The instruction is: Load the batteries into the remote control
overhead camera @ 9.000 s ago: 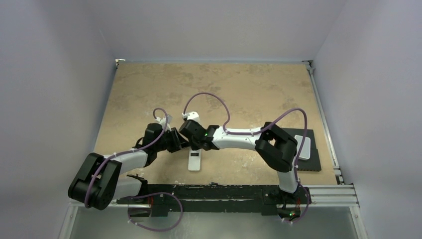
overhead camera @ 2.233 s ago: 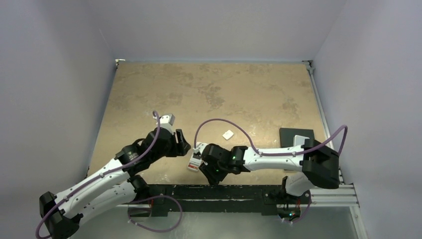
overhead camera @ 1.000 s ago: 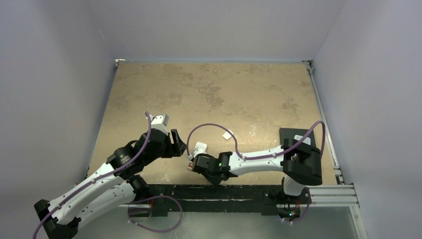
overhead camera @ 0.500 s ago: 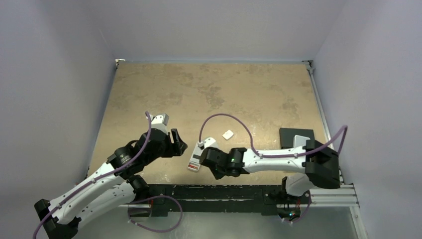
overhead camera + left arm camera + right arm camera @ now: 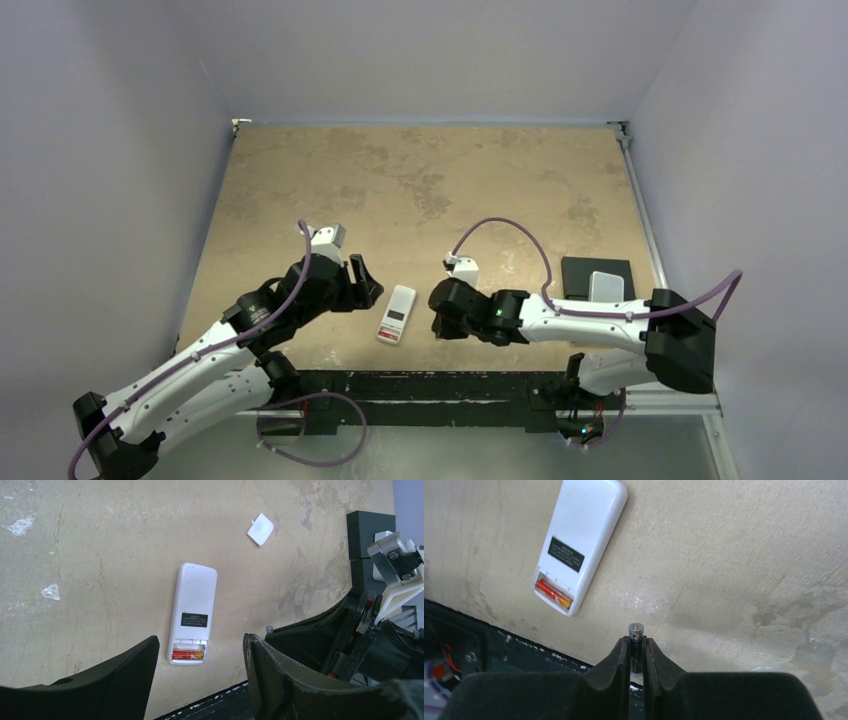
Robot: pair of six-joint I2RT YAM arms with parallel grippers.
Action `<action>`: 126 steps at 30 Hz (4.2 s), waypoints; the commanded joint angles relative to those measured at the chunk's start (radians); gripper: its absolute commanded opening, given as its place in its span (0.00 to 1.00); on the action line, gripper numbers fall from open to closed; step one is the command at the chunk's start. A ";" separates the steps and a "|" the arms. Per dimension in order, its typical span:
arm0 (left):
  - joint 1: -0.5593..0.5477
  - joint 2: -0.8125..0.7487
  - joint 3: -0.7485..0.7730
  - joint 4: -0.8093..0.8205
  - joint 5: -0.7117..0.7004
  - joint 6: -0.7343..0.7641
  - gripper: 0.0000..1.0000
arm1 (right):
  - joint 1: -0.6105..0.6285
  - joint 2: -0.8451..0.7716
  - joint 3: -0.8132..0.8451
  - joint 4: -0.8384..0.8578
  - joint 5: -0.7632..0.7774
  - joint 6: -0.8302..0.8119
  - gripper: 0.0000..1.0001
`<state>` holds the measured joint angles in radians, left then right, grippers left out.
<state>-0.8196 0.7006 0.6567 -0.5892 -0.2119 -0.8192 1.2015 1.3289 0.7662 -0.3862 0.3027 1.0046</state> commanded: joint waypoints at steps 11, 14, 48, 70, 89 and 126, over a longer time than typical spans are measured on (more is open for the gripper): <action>0.003 -0.007 0.019 0.045 0.011 0.002 0.63 | -0.010 -0.022 -0.071 -0.080 0.204 0.544 0.00; 0.003 -0.006 0.017 0.047 0.009 0.002 0.63 | -0.011 -0.014 -0.081 -0.112 0.206 0.613 0.00; 0.003 0.000 0.004 0.047 0.016 0.005 0.63 | -0.011 -0.048 -0.020 -0.079 0.242 0.318 0.39; 0.003 0.003 -0.019 0.060 0.018 0.015 0.64 | -0.010 0.046 0.184 -0.325 0.020 -0.344 0.36; 0.003 -0.007 -0.013 0.050 0.011 0.020 0.64 | -0.008 0.150 0.045 -0.168 -0.069 -0.273 0.00; 0.003 -0.016 -0.009 0.022 -0.007 0.019 0.64 | -0.012 0.273 0.125 -0.069 0.002 -0.206 0.00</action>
<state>-0.8192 0.6991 0.6395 -0.5652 -0.1986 -0.8082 1.1931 1.5715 0.8627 -0.5392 0.2466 0.7708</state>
